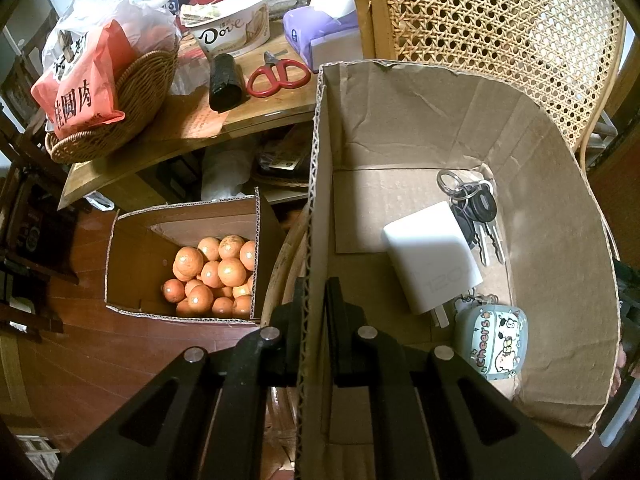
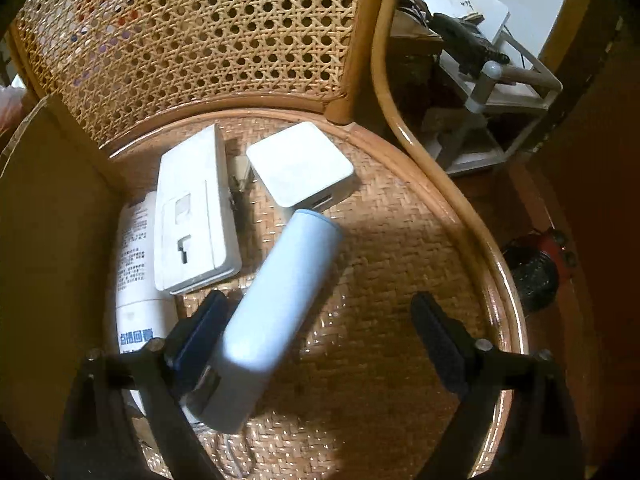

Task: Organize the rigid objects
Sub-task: 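Move the right gripper to the light blue cylinder on the seat and grasp it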

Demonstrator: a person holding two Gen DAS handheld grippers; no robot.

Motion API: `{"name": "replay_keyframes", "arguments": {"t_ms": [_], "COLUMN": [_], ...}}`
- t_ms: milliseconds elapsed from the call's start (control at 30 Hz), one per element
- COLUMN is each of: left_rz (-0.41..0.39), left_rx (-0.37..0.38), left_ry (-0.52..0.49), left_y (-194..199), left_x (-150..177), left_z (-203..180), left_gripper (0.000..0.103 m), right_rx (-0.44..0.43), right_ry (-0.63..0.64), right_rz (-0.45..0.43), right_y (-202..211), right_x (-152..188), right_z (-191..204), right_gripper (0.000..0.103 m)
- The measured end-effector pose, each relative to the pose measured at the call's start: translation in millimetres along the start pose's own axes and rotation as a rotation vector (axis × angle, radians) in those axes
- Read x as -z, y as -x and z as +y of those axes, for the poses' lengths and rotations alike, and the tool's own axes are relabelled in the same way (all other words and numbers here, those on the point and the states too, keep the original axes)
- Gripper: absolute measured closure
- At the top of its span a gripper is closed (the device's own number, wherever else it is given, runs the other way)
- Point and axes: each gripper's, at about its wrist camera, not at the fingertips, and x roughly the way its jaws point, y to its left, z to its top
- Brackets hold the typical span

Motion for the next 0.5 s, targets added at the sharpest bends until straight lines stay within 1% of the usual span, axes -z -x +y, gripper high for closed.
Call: {"name": "replay_keyframes", "arguments": {"t_ms": [33, 67, 100, 200, 267, 433, 467, 500], "left_rz": [0.000, 0.001, 0.001, 0.001, 0.001, 0.000, 0.001, 0.001], "left_rx": [0.001, 0.000, -0.002, -0.004, -0.001, -0.002, -0.001, -0.002], "left_ry": [0.000, -0.001, -0.001, -0.002, 0.000, 0.000, 0.001, 0.000], "left_y": [0, 0, 0, 0, 0, 0, 0, 0], "left_x": [0, 0, 0, 0, 0, 0, 0, 0], "left_z": [0, 0, 0, 0, -1, -1, -1, -1], "left_gripper": [0.095, 0.095, 0.095, 0.095, 0.095, 0.095, 0.095, 0.095], "right_rx": [0.005, 0.005, 0.002, -0.002, -0.004, -0.002, -0.012, -0.013], "right_ry": [0.014, 0.025, 0.030, 0.037, 0.042, 0.048, 0.050, 0.062], "right_rz": [-0.010, -0.015, -0.015, -0.009, -0.007, -0.006, -0.008, -0.010], "right_y": [2, 4, 6, 10, 11, 13, 15, 16], "right_x": [1, 2, 2, 5, 6, 10, 11, 12], "right_z": [1, 3, 4, 9, 10, 8, 8, 8], "right_gripper": [0.019, 0.028, 0.034, 0.044, 0.046, 0.048, 0.055, 0.071]}}
